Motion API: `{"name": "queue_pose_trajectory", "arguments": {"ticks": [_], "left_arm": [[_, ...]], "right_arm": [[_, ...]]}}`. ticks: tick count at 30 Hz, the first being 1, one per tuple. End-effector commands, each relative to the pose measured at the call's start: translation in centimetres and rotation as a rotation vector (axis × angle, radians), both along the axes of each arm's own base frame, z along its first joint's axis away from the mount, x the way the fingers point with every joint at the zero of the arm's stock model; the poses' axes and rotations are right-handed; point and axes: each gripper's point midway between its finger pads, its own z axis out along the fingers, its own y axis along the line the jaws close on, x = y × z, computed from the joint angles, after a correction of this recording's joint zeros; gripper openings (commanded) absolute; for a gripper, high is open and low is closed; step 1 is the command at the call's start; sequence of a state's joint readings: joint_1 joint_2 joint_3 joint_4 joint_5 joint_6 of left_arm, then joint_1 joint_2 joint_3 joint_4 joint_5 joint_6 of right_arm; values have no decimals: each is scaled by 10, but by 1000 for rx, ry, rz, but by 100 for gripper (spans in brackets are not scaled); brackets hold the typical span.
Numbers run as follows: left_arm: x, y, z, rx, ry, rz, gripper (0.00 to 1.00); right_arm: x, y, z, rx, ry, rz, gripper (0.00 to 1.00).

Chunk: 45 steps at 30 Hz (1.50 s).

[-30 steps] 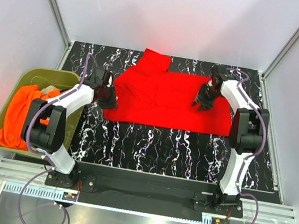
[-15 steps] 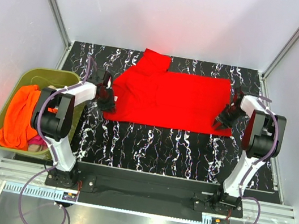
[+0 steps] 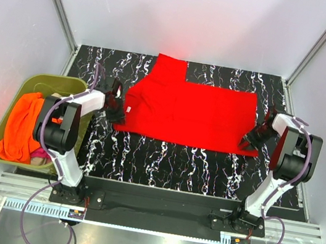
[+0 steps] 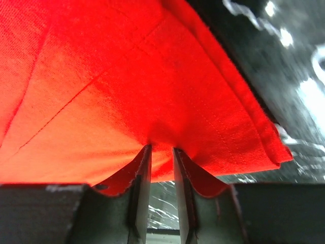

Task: Fold and stack the t-shirts
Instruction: Fold the tshirt

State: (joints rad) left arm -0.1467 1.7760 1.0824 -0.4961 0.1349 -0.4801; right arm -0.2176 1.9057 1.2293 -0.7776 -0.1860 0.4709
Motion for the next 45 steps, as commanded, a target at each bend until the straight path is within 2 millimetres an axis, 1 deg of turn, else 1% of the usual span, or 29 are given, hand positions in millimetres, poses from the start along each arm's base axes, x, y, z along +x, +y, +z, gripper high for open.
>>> {"name": "queue_pose_trajectory", "arguments": {"ticks": [1,2,3,5,6,8,11,12,14,15,17,18,20,21,22,24,25,26,28,29,30,32,33,36,37,39,40,42,45], "left_arm": [[-45,21,-13,72,128,27,29],[-57,21,-16,68,149,29,29],[-61,20,-11,57,135,33,30],[-78,19,-14,43,156,39,30],[-81,19,-9,39,140,40,30],[-92,20,-10,39,148,37,30],[-97,20,7,29,101,30,30],[-94,20,21,24,53,29,31],[-92,21,36,26,6,27,31],[-88,22,50,27,-43,23,32],[-80,23,68,33,-103,24,35],[-75,21,80,21,-144,22,36],[-69,16,85,-5,-168,11,36],[-66,12,86,-23,-170,3,36],[-63,5,86,-56,-174,-10,36],[-61,-8,79,-100,-148,-36,36],[-56,-13,78,-119,-160,-47,36],[-55,-20,73,-129,-146,-63,36],[-49,-32,72,-157,-149,-96,35],[-50,-36,63,-147,-127,-115,35],[-47,-34,60,-127,-123,-111,35],[-47,-31,48,-104,-90,-103,35],[-49,-27,42,-81,-69,-98,34],[-56,-15,23,-13,-11,-97,34],[-62,-12,16,7,19,-96,34],[-78,-3,-1,53,115,-90,34],[-83,-1,-6,60,140,-91,34],[-98,2,-19,71,204,-85,33],[-116,5,-22,75,256,-83,33]], "right_arm": [[-34,-23,-11,-110,87,-23,32],[-38,-20,-10,-101,92,-25,33],[-40,-19,-9,-94,92,-25,34],[-44,-14,-5,-74,86,-19,34],[-47,-12,-5,-68,93,-18,35],[-52,-10,0,-60,84,-16,36],[-50,-8,17,-61,29,-6,38],[-46,-9,29,-69,-7,1,39],[-39,-8,47,-68,-58,9,41],[-37,-5,58,-66,-93,21,42],[-32,7,69,-32,-134,51,46],[-28,17,73,-12,-159,77,47],[-22,41,77,41,-193,133,54],[-21,62,74,54,-186,196,55],[-19,72,75,59,-192,228,57],[-17,87,72,81,-185,254,60],[-20,110,72,122,-186,307,60],[-19,119,71,143,-195,320,60],[-18,135,71,177,-194,349,59],[-17,139,70,182,-198,358,57],[-17,141,67,190,-192,362,56],[-20,138,59,177,-173,365,53],[-21,132,52,145,-151,366,50],[-35,118,37,96,-102,362,48],[-43,108,27,50,-73,354,47],[-49,98,21,30,-48,331,45],[-56,96,17,39,-30,319,45],[-59,87,8,7,-9,307,45],[-72,83,-4,7,50,293,47]]}}
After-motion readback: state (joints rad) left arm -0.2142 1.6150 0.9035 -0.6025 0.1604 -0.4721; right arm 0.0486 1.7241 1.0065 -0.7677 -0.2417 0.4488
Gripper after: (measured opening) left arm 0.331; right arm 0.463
